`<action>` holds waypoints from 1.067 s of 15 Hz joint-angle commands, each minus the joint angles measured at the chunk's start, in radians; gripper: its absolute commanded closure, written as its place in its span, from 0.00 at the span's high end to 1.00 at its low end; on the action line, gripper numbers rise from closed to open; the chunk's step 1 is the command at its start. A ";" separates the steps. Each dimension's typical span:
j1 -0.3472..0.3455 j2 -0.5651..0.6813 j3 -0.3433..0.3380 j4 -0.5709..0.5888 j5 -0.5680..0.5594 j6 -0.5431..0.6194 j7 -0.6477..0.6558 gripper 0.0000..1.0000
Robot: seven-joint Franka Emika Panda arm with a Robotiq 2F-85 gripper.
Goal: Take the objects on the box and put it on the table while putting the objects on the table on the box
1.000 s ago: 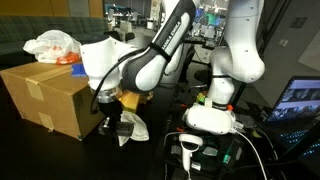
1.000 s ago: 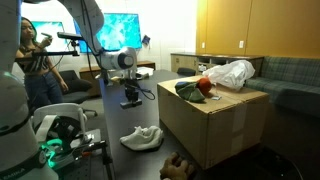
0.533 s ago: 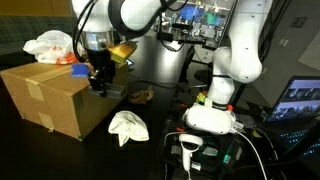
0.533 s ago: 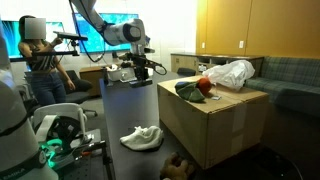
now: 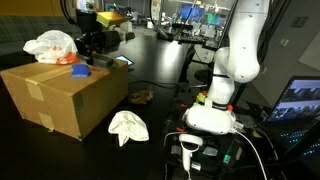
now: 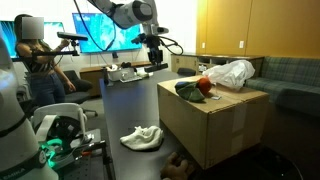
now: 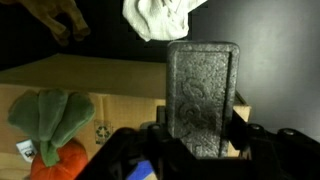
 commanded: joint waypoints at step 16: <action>-0.023 0.245 0.016 0.347 -0.399 0.028 -0.698 0.34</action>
